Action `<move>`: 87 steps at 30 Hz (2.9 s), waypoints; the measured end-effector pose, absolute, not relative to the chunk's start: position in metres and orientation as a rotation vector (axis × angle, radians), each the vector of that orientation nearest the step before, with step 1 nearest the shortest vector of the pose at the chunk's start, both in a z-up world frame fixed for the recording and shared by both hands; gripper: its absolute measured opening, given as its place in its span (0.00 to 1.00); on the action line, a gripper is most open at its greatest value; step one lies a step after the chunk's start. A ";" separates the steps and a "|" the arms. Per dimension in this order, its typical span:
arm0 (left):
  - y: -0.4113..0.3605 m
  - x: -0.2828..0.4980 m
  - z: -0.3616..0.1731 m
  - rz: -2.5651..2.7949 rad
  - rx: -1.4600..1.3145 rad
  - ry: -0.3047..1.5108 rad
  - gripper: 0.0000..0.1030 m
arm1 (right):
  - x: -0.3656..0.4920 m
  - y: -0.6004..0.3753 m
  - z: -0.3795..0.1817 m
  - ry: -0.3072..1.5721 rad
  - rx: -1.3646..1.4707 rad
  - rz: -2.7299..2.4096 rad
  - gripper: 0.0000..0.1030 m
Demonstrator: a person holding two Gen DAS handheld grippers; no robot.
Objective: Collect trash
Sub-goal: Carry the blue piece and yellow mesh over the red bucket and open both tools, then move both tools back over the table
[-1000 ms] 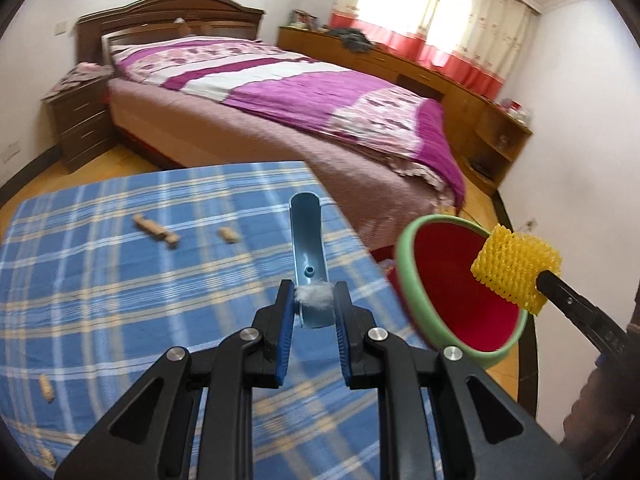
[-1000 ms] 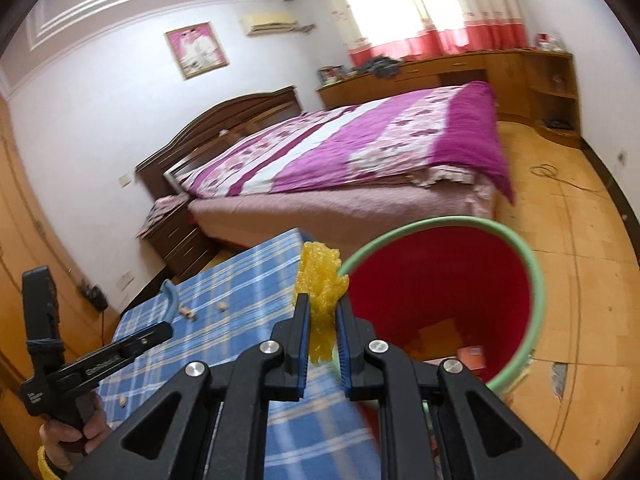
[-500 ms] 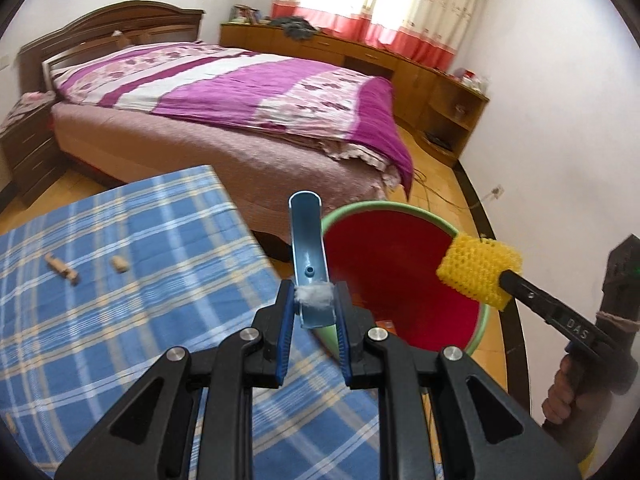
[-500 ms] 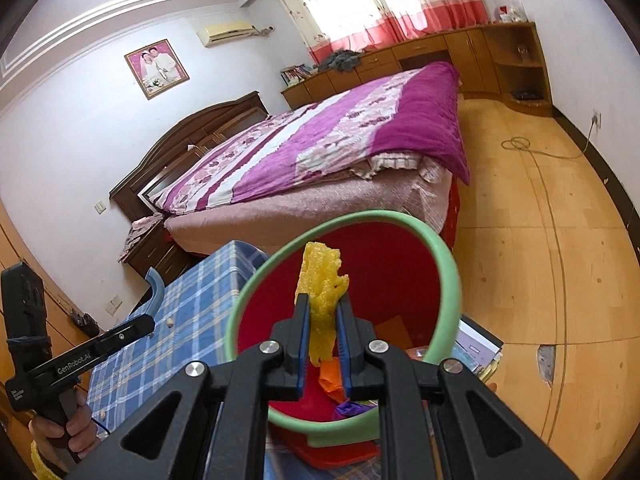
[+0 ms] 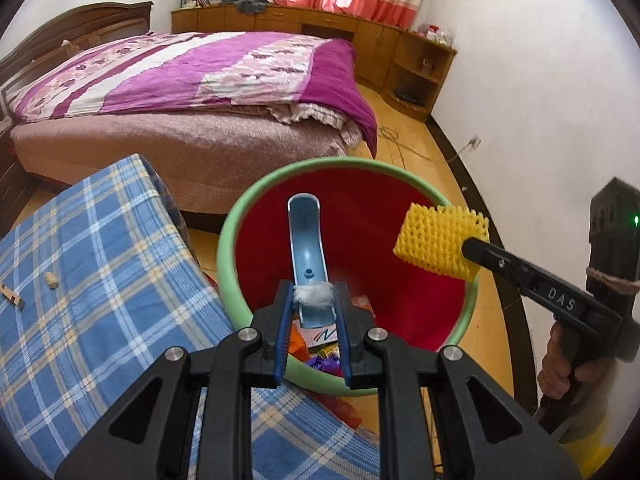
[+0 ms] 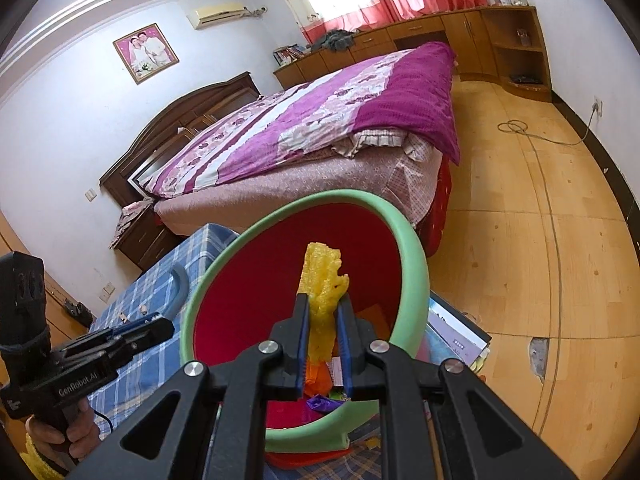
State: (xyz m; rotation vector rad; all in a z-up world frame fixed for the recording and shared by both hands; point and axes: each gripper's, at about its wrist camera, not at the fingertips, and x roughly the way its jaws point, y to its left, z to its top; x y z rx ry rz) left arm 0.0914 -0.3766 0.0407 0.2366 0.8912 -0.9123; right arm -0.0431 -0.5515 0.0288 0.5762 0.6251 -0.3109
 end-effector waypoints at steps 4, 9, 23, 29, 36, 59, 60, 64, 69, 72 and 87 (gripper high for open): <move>-0.379 0.092 0.034 -0.903 0.249 0.924 0.22 | -0.041 -0.552 0.024 0.636 0.584 -0.311 0.18; -0.376 0.093 0.032 -0.888 0.233 0.941 0.30 | -0.043 -0.549 0.025 0.637 0.592 -0.311 0.22; -0.338 0.098 0.042 -0.815 0.157 0.939 0.32 | -0.041 -0.533 0.035 0.630 0.586 -0.288 0.38; -0.310 0.100 0.048 -0.763 0.114 0.925 0.32 | -0.041 -0.522 0.042 0.630 0.576 -0.297 0.47; -0.268 0.107 0.050 -0.694 0.058 0.925 0.33 | -0.033 -0.498 0.053 0.632 0.565 -0.274 0.50; -0.092 0.125 0.043 -0.327 -0.093 0.908 0.33 | 0.011 -0.396 0.056 0.697 0.529 -0.113 0.52; -0.084 0.125 0.042 -0.316 -0.096 0.908 0.33 | 0.013 -0.392 0.055 0.702 0.526 -0.105 0.52; -0.058 0.125 0.037 -0.257 -0.119 0.914 0.33 | 0.019 -0.378 0.054 0.717 0.516 -0.082 0.52; -0.036 0.129 0.036 -0.217 -0.137 0.909 0.33 | 0.031 -0.361 0.051 0.740 0.501 -0.056 0.52; -0.026 0.133 0.034 -0.200 -0.149 0.909 0.33 | 0.041 -0.351 0.048 0.758 0.487 -0.043 0.52; -0.006 0.176 0.027 -0.121 -0.137 0.897 0.33 | 0.127 -0.290 0.031 0.849 0.374 0.055 0.52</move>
